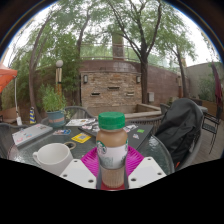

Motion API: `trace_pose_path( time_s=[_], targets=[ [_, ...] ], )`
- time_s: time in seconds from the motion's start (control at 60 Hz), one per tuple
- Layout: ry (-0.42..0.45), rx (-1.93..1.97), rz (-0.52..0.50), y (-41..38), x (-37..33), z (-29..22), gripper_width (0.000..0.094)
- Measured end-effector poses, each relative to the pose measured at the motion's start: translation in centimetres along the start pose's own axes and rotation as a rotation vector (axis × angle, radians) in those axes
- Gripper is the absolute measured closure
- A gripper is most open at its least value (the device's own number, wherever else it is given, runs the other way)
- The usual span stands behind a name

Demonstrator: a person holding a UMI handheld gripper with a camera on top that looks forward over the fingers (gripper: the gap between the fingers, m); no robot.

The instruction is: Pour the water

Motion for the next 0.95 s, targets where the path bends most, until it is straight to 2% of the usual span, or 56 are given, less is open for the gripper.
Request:
trace_pose_path(
  time_s=[0.117,0.2,0.233,0.3,0.5,0.75,0.95],
  targets=[
    [-0.027,0.004,0.018,0.9,-0.8,-0.4,0.0448],
    [-0.187,0.055,0.034,1.1,-1.0,1.8,0.0137],
    [-0.238,0.081,0.037,2.4,-2.7,2.5,0.0076],
    [-0.223,0.12,0.047,0.6,-2.2,2.0,0.01],
    [-0.204,0.068,0.118,-0.4,-7.4,-1.2,0.0104],
    [-0.235,0.112,0.148,-5.9,-18.9,-8.4,0.0103],
    [-0.309,0.169,0.143,-11.8,-29.4,-13.7,0.0105]
  ],
)
Point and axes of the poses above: the point between the fingertips, and its own axes, seen from behind it with the camera up: y to the right, z down, x forward, the way the camera looks, the point moved 10 cm from there along -x, backward, against the way the camera looks, and after that the axes turned 6 degrees about y, right-handed, at the moved point
